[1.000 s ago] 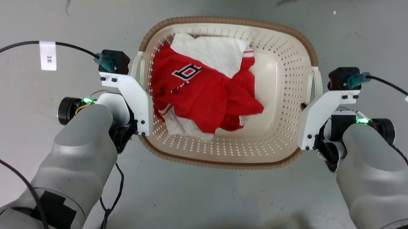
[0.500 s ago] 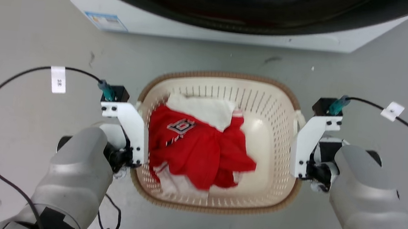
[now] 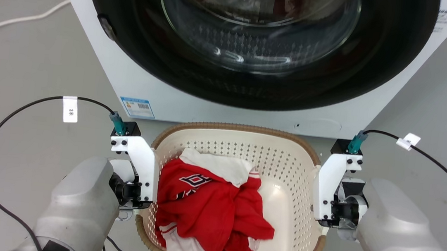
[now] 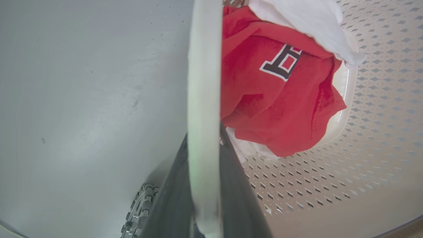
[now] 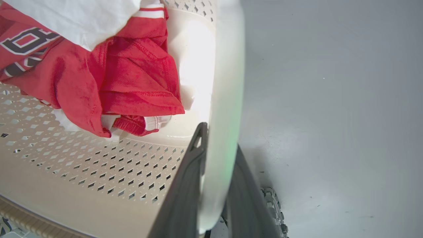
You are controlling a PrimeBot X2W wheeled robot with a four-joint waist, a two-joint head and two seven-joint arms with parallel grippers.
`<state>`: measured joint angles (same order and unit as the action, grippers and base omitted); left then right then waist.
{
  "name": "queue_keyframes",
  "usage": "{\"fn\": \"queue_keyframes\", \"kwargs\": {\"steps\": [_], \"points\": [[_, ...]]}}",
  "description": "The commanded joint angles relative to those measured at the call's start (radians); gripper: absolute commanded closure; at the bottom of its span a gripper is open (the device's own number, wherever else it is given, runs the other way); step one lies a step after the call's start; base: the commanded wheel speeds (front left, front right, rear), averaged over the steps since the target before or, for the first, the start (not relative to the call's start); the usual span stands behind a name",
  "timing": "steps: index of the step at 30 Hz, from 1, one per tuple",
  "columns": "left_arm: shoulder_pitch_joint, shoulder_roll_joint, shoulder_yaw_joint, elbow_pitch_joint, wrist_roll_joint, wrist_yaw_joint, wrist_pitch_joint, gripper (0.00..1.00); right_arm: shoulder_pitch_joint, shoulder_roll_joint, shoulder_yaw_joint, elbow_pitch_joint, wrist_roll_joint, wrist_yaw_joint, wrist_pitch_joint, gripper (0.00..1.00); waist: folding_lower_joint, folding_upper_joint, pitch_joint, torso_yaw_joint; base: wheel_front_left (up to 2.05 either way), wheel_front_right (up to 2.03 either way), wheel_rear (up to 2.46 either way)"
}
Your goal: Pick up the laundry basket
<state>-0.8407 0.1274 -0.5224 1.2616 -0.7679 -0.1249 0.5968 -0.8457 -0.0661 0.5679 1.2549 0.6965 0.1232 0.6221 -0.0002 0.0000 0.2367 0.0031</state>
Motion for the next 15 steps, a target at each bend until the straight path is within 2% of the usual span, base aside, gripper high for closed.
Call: {"fn": "queue_keyframes", "kwargs": {"steps": [1,9,15], "points": [[0.001,-0.019,-0.005,-0.012,-0.009,-0.009,0.007,1.00,0.016,0.028,0.000,-0.003,0.021,0.014,0.019,1.00,0.0002,0.0000,-0.045,0.001,0.00,0.00,0.00],[0.020,-0.021,-0.033,-0.016,-0.023,-0.009,0.029,1.00,0.029,0.028,0.003,0.017,0.054,0.014,0.083,1.00,0.0002,0.0000,-0.131,-0.012,0.00,0.00,0.00],[0.054,-0.027,-0.048,-0.013,-0.034,-0.009,0.025,1.00,0.048,0.028,-0.005,0.027,0.044,0.014,0.076,1.00,0.0002,0.0000,-0.197,-0.018,0.00,0.00,0.00]]}}
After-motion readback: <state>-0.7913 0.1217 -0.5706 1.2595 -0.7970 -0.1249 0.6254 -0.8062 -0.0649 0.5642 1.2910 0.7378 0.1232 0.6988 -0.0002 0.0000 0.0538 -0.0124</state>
